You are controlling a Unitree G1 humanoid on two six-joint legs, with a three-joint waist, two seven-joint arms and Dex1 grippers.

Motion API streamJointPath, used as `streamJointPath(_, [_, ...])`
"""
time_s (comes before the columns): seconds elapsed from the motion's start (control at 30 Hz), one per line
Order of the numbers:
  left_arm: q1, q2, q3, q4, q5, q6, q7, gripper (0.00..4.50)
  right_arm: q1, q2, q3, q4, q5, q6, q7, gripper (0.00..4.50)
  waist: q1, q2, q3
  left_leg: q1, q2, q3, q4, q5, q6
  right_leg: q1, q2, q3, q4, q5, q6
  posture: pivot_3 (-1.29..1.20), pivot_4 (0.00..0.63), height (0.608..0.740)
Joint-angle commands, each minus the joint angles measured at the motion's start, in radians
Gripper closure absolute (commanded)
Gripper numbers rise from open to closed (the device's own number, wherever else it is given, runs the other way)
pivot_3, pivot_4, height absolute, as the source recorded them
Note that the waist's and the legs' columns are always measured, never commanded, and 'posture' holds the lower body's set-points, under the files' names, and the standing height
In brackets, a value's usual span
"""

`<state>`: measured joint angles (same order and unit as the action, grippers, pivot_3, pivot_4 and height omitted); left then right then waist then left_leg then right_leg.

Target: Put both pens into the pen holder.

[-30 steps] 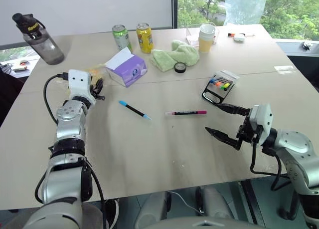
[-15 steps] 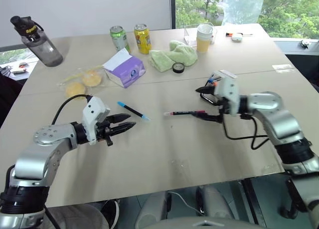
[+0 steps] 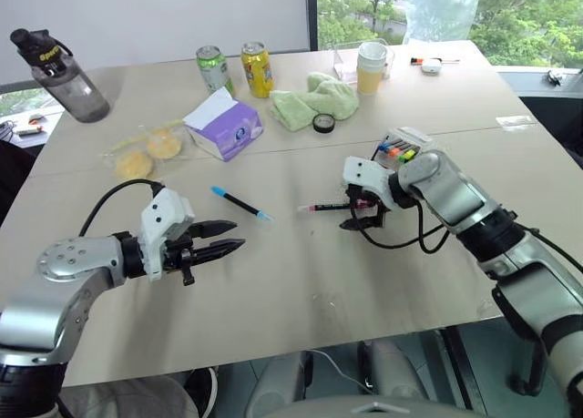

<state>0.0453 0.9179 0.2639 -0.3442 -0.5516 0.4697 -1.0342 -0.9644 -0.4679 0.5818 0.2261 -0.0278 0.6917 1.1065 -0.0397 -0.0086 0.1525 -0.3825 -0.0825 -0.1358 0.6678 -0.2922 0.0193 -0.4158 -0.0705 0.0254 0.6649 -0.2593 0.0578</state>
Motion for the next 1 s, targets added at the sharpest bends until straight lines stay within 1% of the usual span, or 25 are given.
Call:
streamJointPath(0.03, [0.003, -0.006, 0.012, -0.022, 0.017, -0.026, 0.014, 2.78, -0.062, 0.021, 0.033, 0.011, -0.029, 0.022, 0.039, 0.0, -0.001, 0.0, 0.0, 0.0, 0.0, 0.0, 0.0, 0.0, 0.0, 0.0, 0.0, 0.0, 0.0, 0.0, 0.0, 0.0, 0.15, 0.74])
streamJointPath(0.2, [0.013, -0.008, 0.022, -0.008, 0.027, -0.032, 0.007, 2.78, -0.139, 0.012, 0.15, 0.025, -0.093, 0.037, 0.16, 0.0, -0.001, 0.0, 0.0, 0.0, 0.0, 0.0, 0.0, 0.0, 0.0, 0.0, 0.0, 0.0, 0.0, 0.0, 0.0, 0.0, 0.15, 0.74])
streamJointPath(0.27, [0.016, -0.008, 0.018, -0.002, 0.031, -0.038, 0.003, 2.78, -0.175, 0.009, 0.203, 0.053, -0.136, 0.0, 0.197, 0.0, -0.002, 0.001, 0.0, 0.0, 0.0, 0.0, 0.0, 0.0, 0.0, 0.0, 0.0, -0.001, 0.0, 0.0, 0.0, 0.0, 0.15, 0.74])
streamJointPath(0.33, [0.018, -0.007, 0.013, -0.001, 0.031, -0.04, -0.006, 2.78, -0.211, 0.019, 0.238, 0.108, -0.185, -0.059, 0.204, 0.0, -0.002, 0.001, 0.001, 0.0, 0.0, 0.0, 0.0, 0.0, 0.0, 0.0, 0.0, -0.002, 0.0, 0.0, 0.0, 0.0, 0.15, 0.74])
streamJointPath(0.4, [0.023, -0.003, 0.011, -0.002, 0.028, -0.039, -0.017, 2.78, -0.261, 0.059, 0.252, 0.199, -0.221, -0.119, 0.192, 0.0, -0.002, 0.001, 0.001, 0.0, 0.0, 0.0, 0.0, 0.0, 0.0, 0.0, 0.0, -0.003, 0.0, 0.0, 0.0, 0.0, 0.15, 0.74])
streamJointPath(0.47, [0.027, 0.004, 0.016, 0.004, 0.031, -0.038, -0.026, 2.78, -0.297, 0.098, 0.257, 0.268, -0.24, -0.156, 0.211, 0.0, -0.006, 0.002, 0.001, 0.0, 0.0, 0.001, -0.001, 0.0, 0.0, -0.002, 0.0, -0.002, 0.0, 0.0, 0.0, 0.0, 0.15, 0.74])
streamJointPath(0.73, [0.008, 0.028, 0.034, 0.047, 0.031, -0.046, -0.074, 2.78, -0.381, 0.261, 0.279, 0.583, -0.338, -0.267, 0.234, 0.0, -0.007, 0.002, 0.001, -0.001, 0.0, 0.001, -0.002, 0.0, 0.0, -0.005, 0.0, -0.002, 0.001, 0.0, 0.0, 0.0, 0.15, 0.74])
streamJointPath(0.83, [0.008, 0.029, 0.049, 0.051, 0.022, -0.05, -0.086, 2.73, -0.406, 0.3, 0.29, 0.665, -0.376, -0.317, 0.246, 0.75, -0.011, 0.002, 0.001, 0.0, 0.0, 0.002, -0.002, 0.001, -0.001, -0.005, 0.001, -0.001, 0.002, 0.0, 0.0, 0.0, 0.15, 0.74])
streamJointPath(0.87, [0.017, 0.027, 0.059, 0.041, 0.015, -0.056, -0.097, 2.73, -0.415, 0.314, 0.291, 0.692, -0.388, -0.334, 0.246, 1.18, -0.015, 0.002, 0.001, 0.001, 0.0, 0.002, -0.002, 0.001, -0.002, -0.005, 0.001, -0.001, 0.004, 0.0, 0.0, 0.0, 0.15, 0.74])
streamJointPath(0.93, [0.036, 0.018, 0.084, 0.02, -0.009, -0.062, -0.115, 2.73, -0.43, 0.339, 0.291, 0.738, -0.408, -0.366, 0.245, 2.22, -0.024, 0.002, 0.001, 0.002, 0.0, 0.002, -0.001, 0.001, -0.002, -0.005, 0.001, 0.0, 0.007, 0.0, 0.0, 0.0, 0.15, 0.74])
streamJointPath(0.97, [0.044, 0.014, 0.095, 0.01, -0.019, -0.063, -0.12, 2.73, -0.437, 0.351, 0.291, 0.757, -0.417, -0.38, 0.245, 2.56, -0.028, 0.002, 0.001, 0.003, 0.0, 0.003, -0.001, 0.002, -0.003, -0.005, 0.001, 0.0, 0.009, 0.0, 0.0, 0.0, 0.15, 0.74])
streamJointPath(1.0, [0.051, 0.012, 0.104, 0.003, -0.025, -0.063, -0.122, 2.73, -0.442, 0.362, 0.29, 0.774, -0.425, -0.392, 0.244, 3.1, -0.03, 0.002, 0.001, 0.003, 0.0, 0.003, 0.0, 0.002, -0.003, -0.005, 0.001, 0.001, 0.01, 0.0, 0.0, 0.0, 0.15, 0.74])
